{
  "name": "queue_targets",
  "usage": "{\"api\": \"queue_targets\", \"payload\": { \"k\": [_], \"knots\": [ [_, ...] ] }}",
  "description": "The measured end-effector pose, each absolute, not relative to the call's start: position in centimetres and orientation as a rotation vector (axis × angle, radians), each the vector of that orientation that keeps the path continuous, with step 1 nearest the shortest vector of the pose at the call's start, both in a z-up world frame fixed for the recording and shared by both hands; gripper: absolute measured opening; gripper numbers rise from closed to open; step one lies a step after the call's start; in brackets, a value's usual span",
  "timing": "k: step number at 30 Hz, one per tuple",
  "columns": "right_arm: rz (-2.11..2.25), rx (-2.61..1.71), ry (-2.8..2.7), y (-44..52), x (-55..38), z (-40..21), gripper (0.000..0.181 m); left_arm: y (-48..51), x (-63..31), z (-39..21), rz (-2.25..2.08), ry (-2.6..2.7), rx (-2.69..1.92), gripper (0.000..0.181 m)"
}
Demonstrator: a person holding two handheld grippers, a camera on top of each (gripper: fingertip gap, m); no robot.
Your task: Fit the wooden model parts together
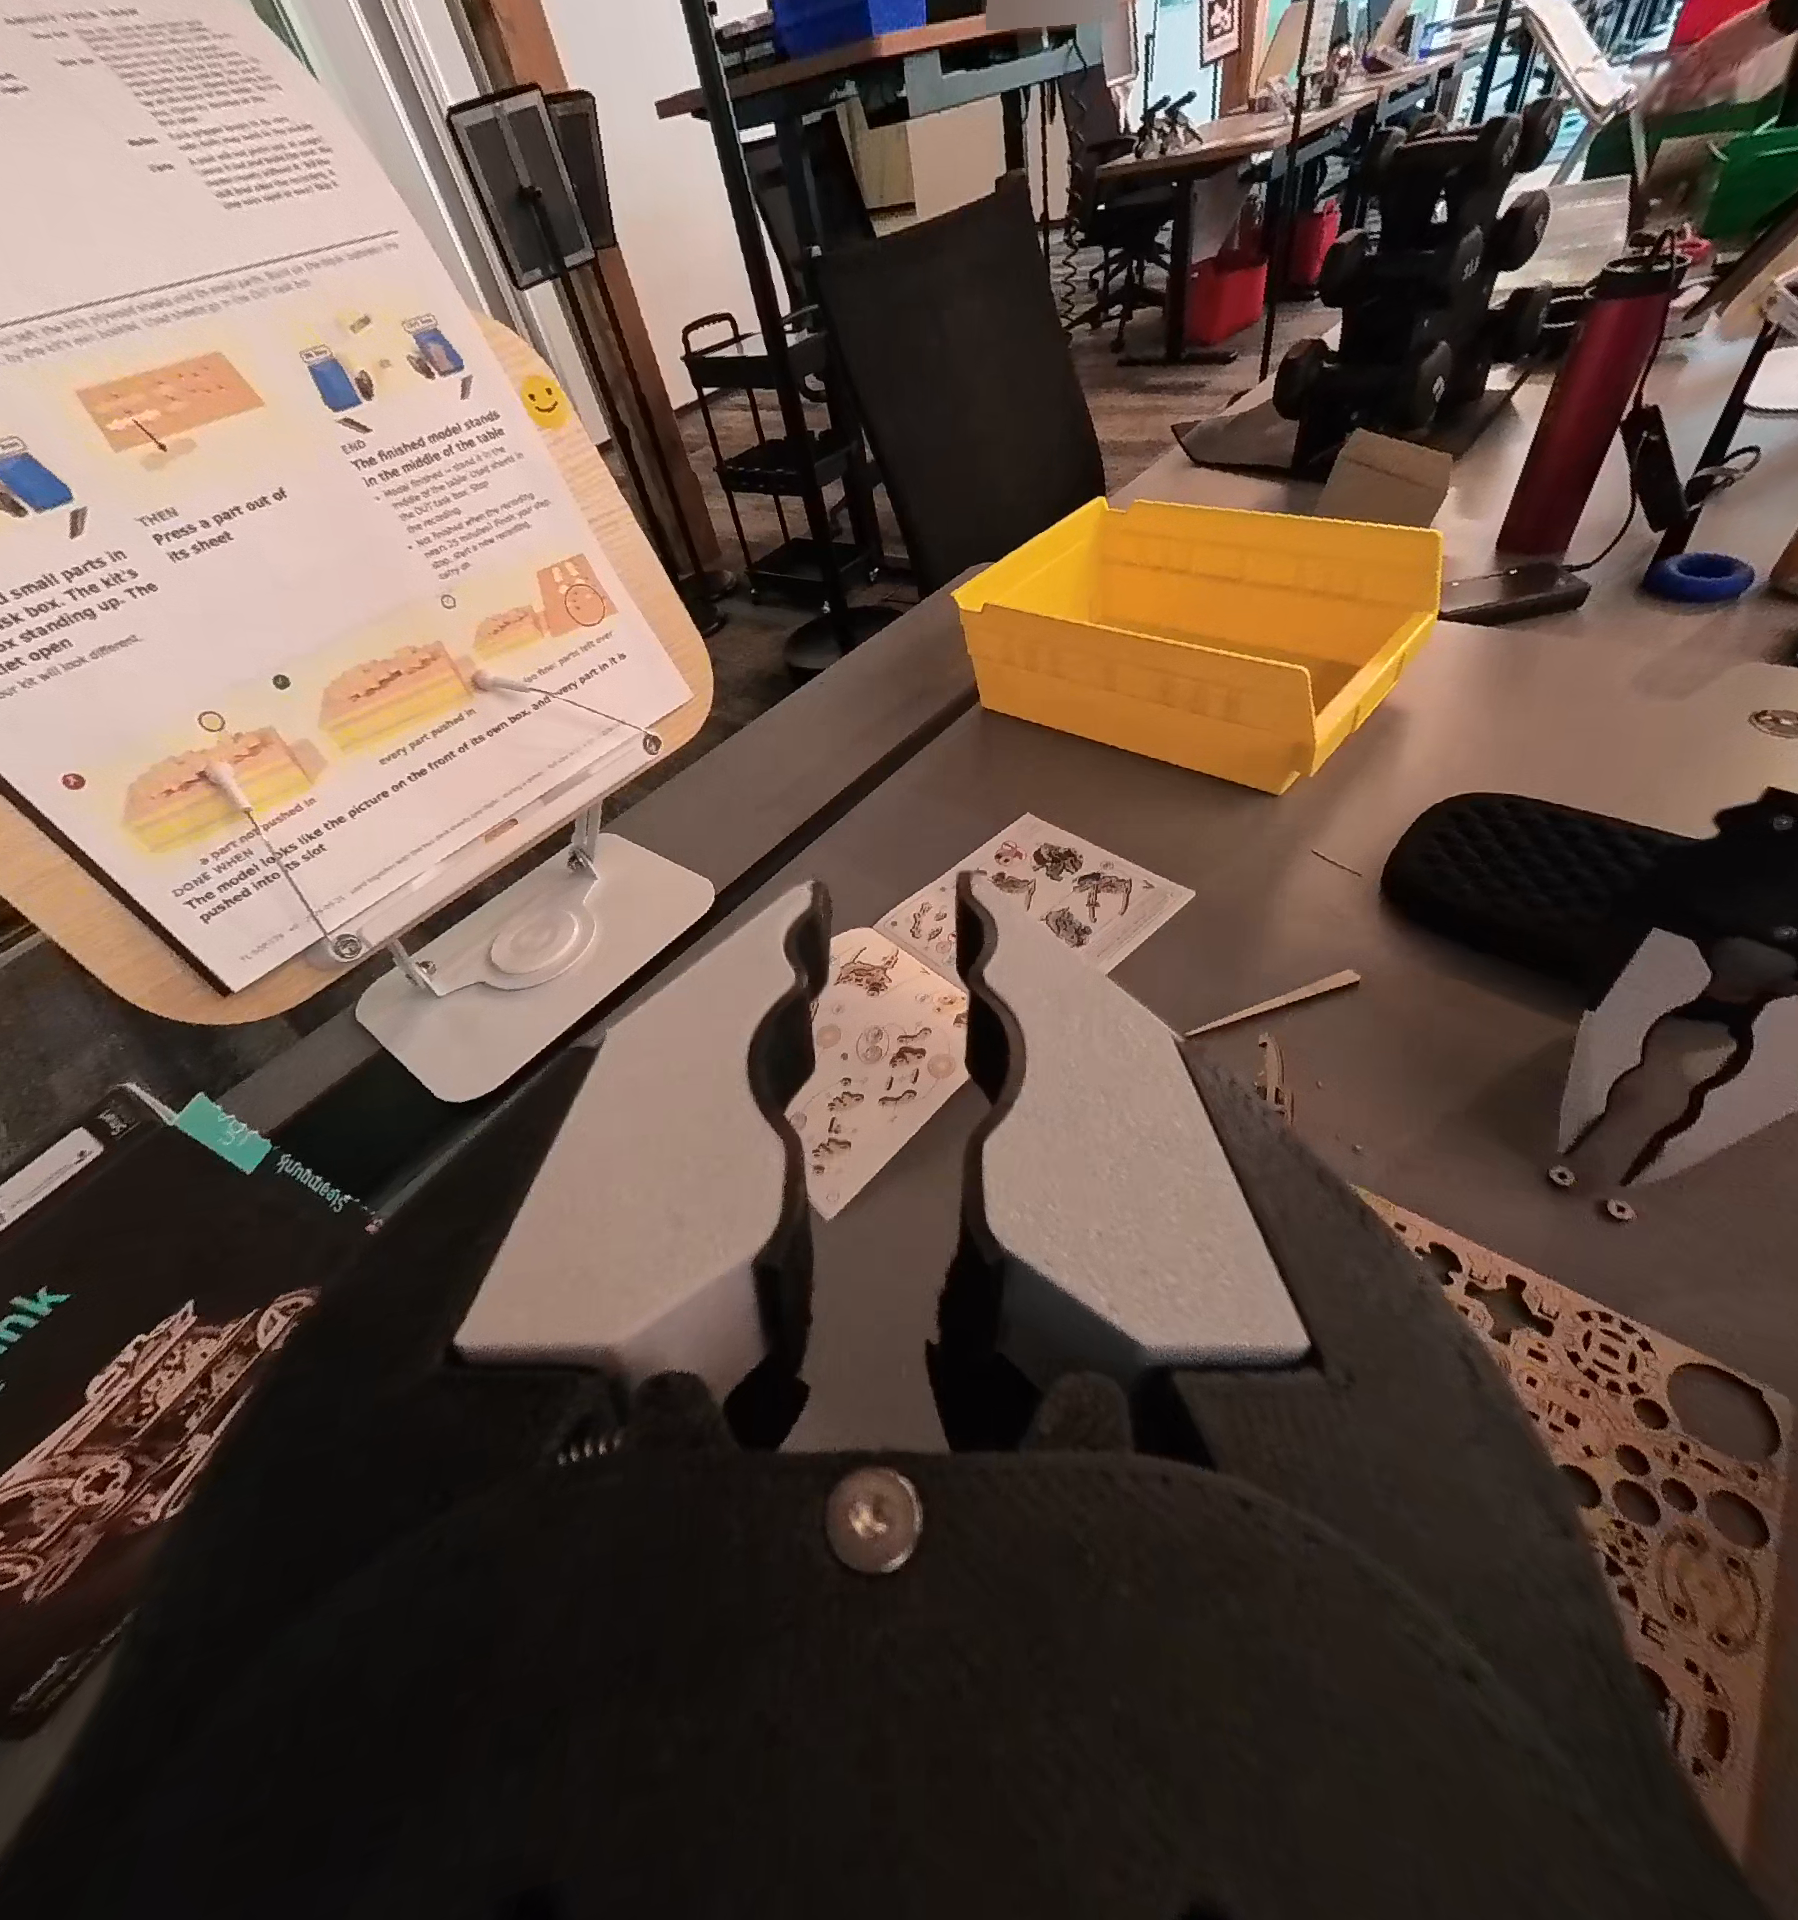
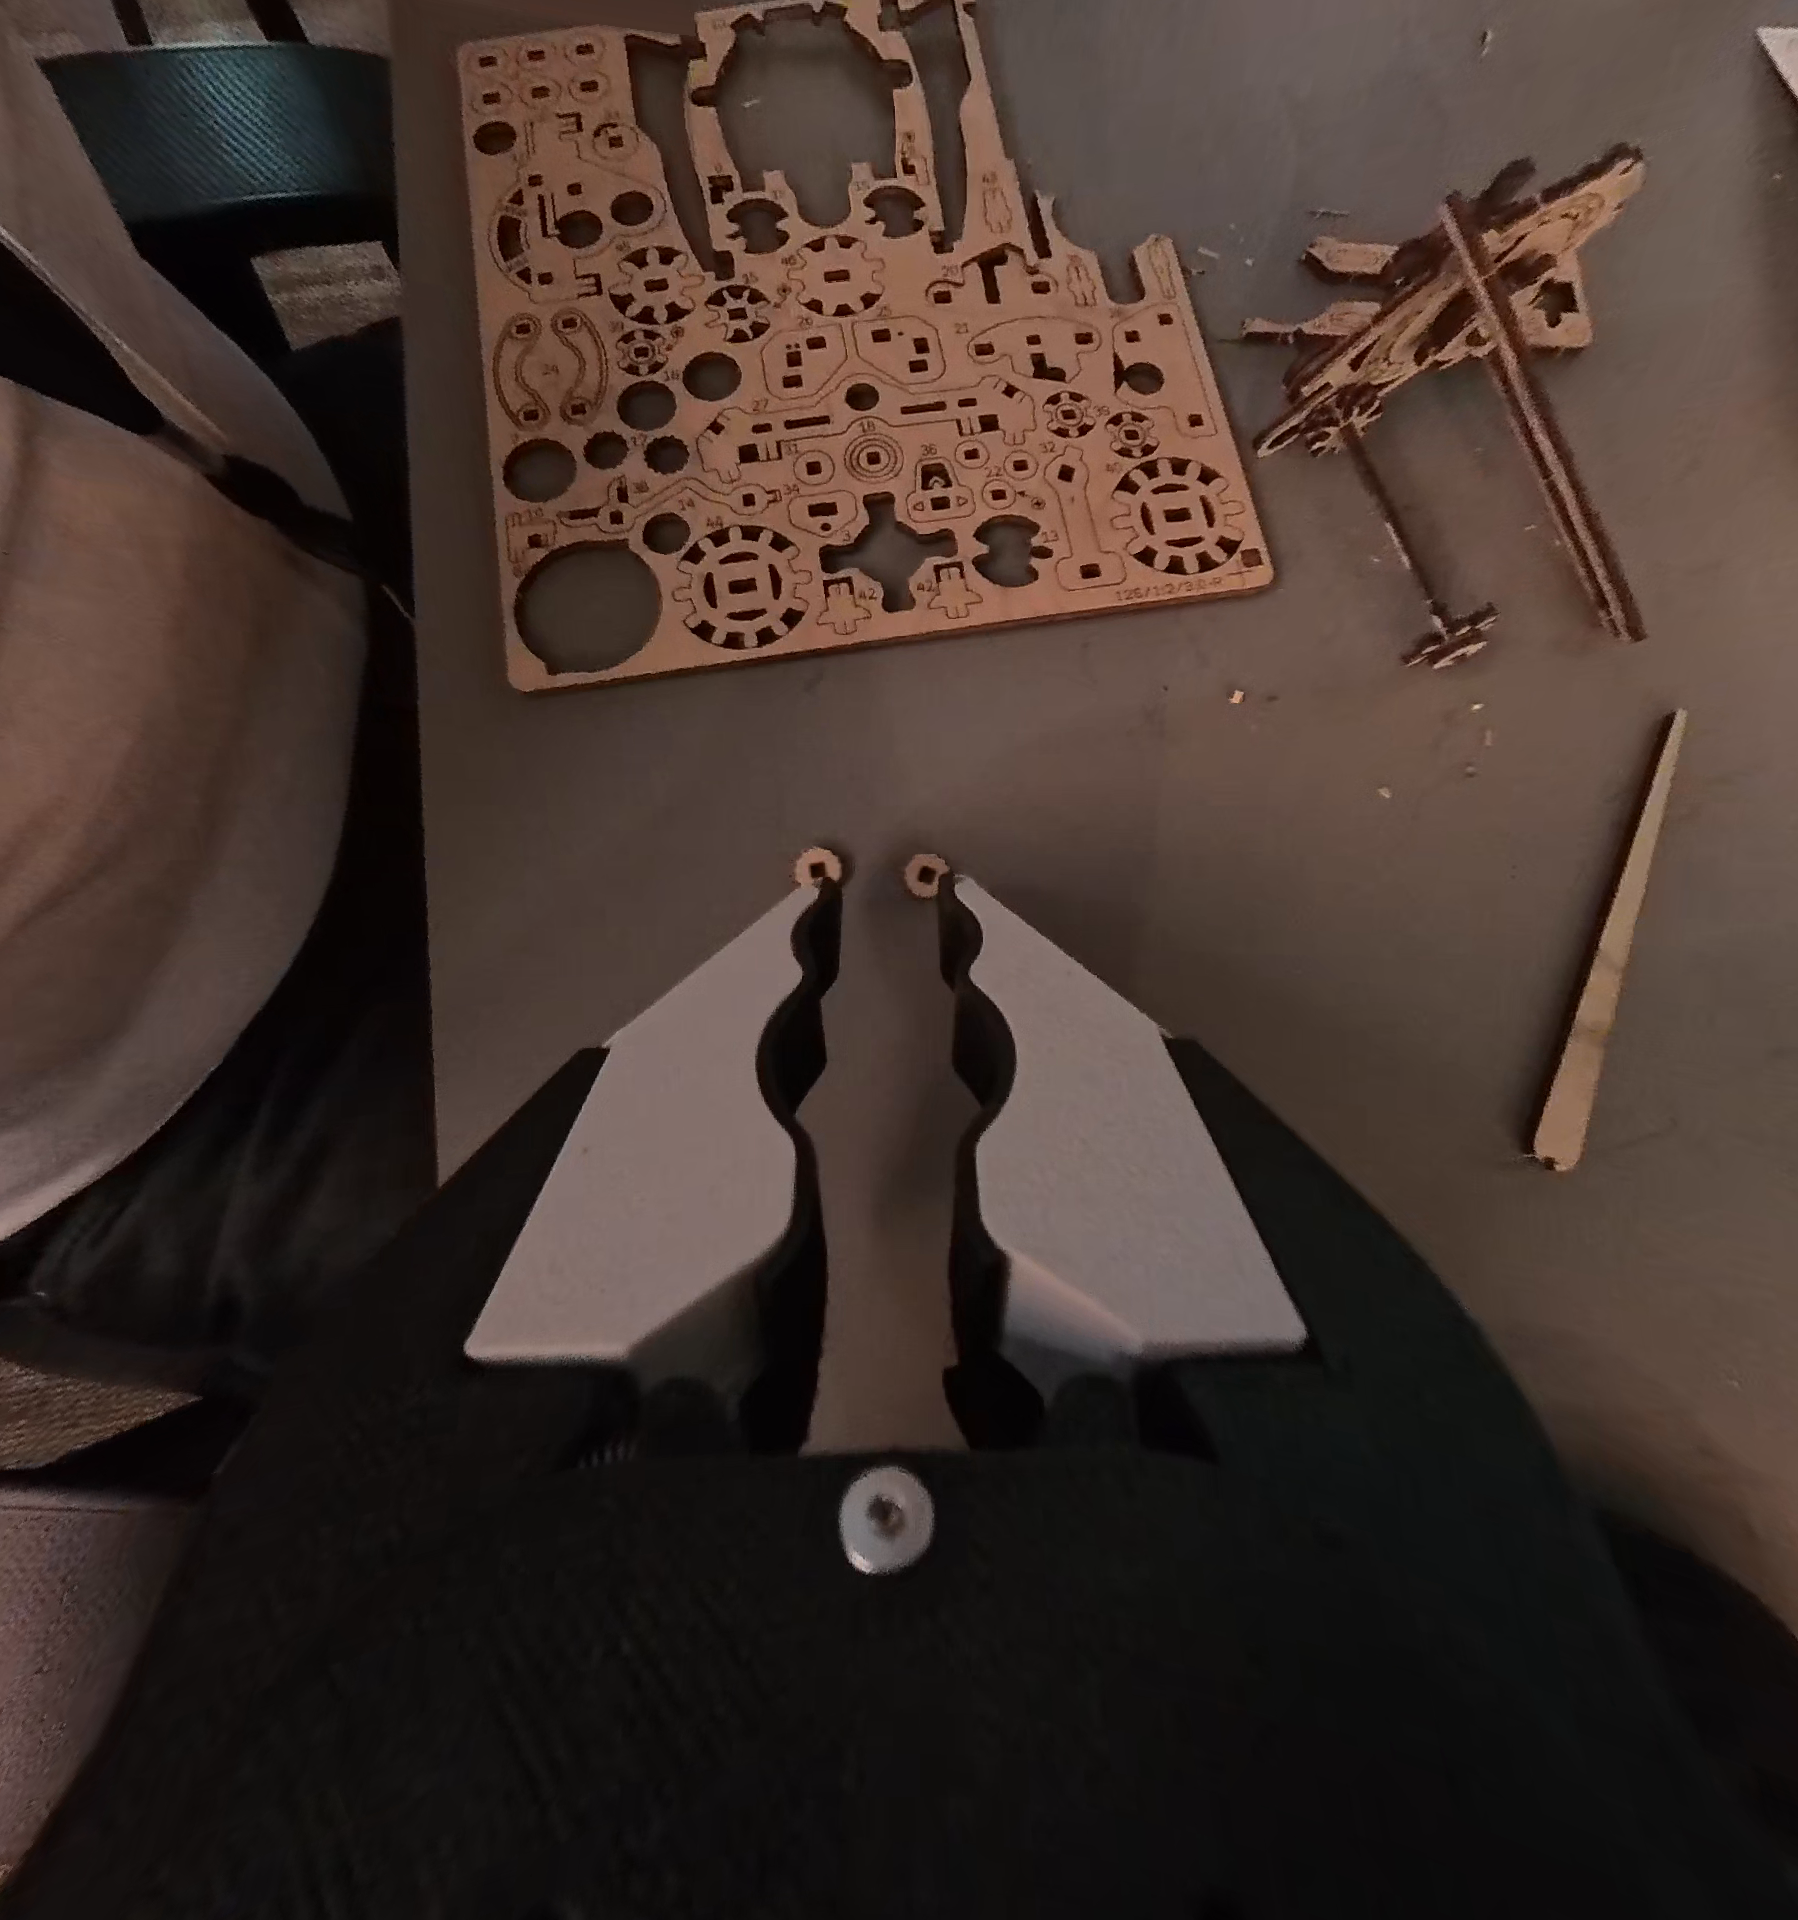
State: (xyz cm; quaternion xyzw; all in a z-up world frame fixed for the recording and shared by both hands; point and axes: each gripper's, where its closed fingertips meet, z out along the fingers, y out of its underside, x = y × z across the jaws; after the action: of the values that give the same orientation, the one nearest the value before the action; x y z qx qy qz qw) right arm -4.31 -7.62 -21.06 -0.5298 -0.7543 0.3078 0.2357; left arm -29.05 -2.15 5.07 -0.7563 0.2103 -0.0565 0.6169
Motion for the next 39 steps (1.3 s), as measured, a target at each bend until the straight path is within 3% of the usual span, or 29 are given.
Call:
{"api": "queue_targets", "payload": {
  "k": [1, 14, 39],
  "knots": [
    [0.837, -1.461, -2.065, -7.6, -4.3, -21.1, 0.018, -2.2, -29.1, 5.0, -0.132, 0.486, -1.744, 0.023],
    [0.886, -1.381, -2.166, -14.4, -6.3, -20.7, 0.022, -2.9, -29.5, 4.8, -0.142, 0.507, -1.772, 0.024],
    [0.877, -1.265, -2.317, -19.1, -9.3, -21.8, 0.022, -3.1, -31.5, 5.3, -0.162, 0.441, -1.761, 0.024]
  ]
}}
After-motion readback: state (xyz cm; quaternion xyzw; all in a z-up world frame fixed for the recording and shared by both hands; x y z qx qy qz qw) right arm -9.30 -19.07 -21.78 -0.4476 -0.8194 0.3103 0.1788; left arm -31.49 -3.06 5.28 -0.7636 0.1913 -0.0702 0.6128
